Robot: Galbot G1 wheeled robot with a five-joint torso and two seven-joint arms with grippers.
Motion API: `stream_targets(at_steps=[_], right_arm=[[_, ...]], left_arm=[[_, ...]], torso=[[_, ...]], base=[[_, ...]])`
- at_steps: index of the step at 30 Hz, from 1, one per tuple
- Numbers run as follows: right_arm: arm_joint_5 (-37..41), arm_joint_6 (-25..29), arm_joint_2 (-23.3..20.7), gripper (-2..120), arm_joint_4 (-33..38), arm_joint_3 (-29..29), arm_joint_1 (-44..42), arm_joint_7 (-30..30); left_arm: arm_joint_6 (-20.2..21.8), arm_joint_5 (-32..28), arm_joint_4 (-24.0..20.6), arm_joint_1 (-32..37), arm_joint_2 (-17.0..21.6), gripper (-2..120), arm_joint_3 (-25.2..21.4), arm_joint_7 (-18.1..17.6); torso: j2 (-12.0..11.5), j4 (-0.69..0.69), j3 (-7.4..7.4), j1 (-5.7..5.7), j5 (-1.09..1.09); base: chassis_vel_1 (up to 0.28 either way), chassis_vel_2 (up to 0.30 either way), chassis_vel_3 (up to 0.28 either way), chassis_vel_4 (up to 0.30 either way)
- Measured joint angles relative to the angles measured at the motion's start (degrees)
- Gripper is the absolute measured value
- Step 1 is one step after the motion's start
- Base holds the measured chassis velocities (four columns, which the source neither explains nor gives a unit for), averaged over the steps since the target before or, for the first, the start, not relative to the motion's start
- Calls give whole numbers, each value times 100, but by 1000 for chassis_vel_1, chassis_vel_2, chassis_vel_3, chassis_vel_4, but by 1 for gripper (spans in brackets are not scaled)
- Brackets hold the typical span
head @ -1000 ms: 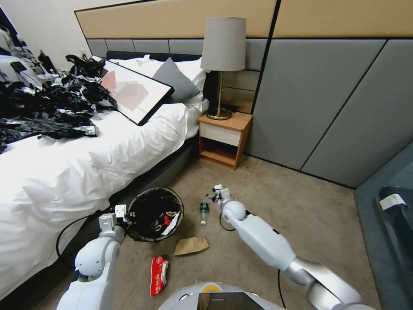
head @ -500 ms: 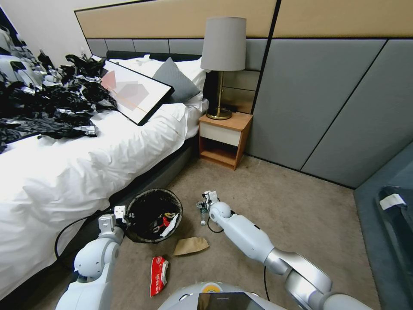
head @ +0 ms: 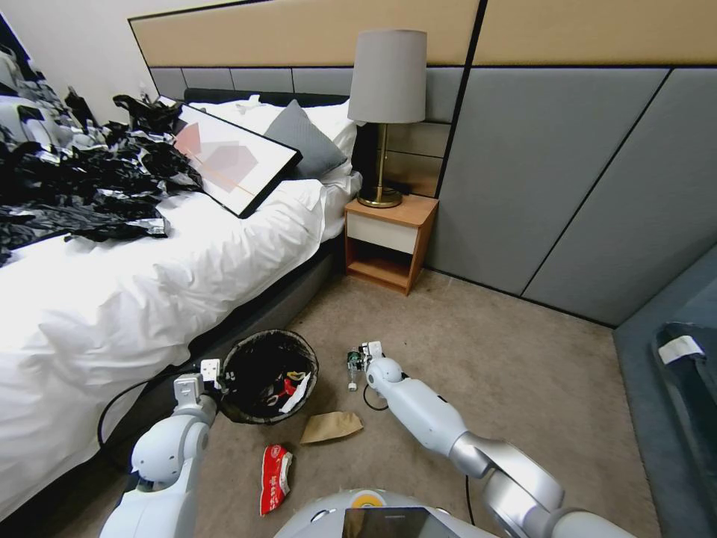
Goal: Pick up the trash bin, then pick up the garbage from the floor and place it into the trash bin.
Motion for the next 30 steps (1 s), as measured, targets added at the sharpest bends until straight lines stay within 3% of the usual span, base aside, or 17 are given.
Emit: stream_targets(at_steps=[15, 22, 30], right_arm=[[-82, 29, 42, 100, -168, -47, -5, -77], [-405, 150, 291, 100, -836, 133, 151, -293], [-443, 174, 311, 100, -938, 152, 187, -356]], left_arm=[[-38, 42, 63, -14, -39, 0, 15, 40], [-59, 69, 69, 10, -70, 0, 20, 48], [-60, 76, 66, 5, -73, 0, 9, 50]], torso=[[0, -1, 0, 0, 0], [0, 0, 0, 0, 1], [0, -1, 0, 0, 1]], base=[[0, 0, 0, 0], [0, 0, 0, 0], [0, 0, 0, 0]])
